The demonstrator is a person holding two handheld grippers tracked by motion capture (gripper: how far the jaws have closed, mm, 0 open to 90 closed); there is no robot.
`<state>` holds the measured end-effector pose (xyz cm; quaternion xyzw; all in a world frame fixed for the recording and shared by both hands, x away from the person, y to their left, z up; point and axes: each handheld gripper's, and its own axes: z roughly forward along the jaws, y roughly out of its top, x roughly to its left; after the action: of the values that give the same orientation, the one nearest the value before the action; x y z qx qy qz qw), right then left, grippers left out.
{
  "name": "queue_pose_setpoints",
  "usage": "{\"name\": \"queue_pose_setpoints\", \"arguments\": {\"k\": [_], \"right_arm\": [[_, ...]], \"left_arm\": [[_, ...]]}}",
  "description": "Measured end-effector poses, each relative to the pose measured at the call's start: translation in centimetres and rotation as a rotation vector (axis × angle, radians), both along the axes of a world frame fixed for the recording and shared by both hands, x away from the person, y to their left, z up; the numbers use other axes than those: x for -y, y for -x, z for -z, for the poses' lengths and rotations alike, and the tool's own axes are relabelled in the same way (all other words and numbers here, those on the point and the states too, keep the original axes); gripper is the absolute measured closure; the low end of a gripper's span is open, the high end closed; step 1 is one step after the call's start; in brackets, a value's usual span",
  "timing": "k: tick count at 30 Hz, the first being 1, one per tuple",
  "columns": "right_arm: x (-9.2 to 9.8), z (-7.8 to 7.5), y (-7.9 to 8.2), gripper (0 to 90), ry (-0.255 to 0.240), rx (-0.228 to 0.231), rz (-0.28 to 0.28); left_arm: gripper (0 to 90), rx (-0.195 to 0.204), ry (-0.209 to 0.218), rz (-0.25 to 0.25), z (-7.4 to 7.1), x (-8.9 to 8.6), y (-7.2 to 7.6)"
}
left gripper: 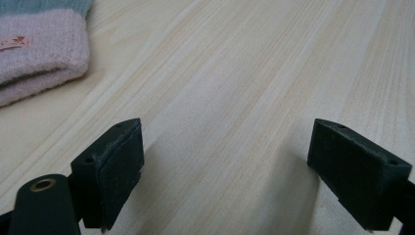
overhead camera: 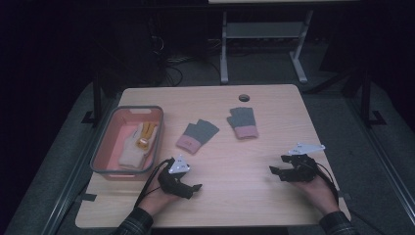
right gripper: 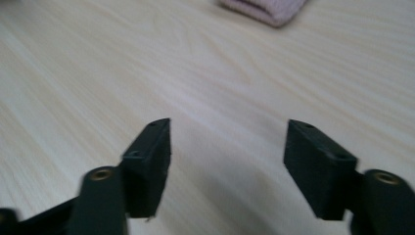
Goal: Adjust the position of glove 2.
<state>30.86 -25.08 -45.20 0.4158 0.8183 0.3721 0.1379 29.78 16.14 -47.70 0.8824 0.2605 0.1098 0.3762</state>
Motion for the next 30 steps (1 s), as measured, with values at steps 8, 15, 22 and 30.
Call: {"name": "queue_pose_setpoints", "arguments": {"k": [8,15,22,30], "right_arm": [[-0.9,-1.2,-2.6,85.0,-0.002,0.009,-0.034],[-2.3,-1.8,-6.0,89.9,-0.012,0.005,-0.053],[-3.9,-1.1,-9.9,90.0,-0.033,-0.032,-0.052],[-5.9,-1.1,-13.9,90.0,0.0,-0.024,-0.035]], "left_arm": [[12.8,-0.002,-0.006,0.002,0.0,0.0,0.0],[12.8,-0.001,-0.01,0.005,-0.1,-0.1,0.0],[12.8,-0.001,-0.01,0.005,-0.1,-0.1,0.0],[12.8,-0.001,-0.01,0.005,0.0,-0.1,0.0]]}}
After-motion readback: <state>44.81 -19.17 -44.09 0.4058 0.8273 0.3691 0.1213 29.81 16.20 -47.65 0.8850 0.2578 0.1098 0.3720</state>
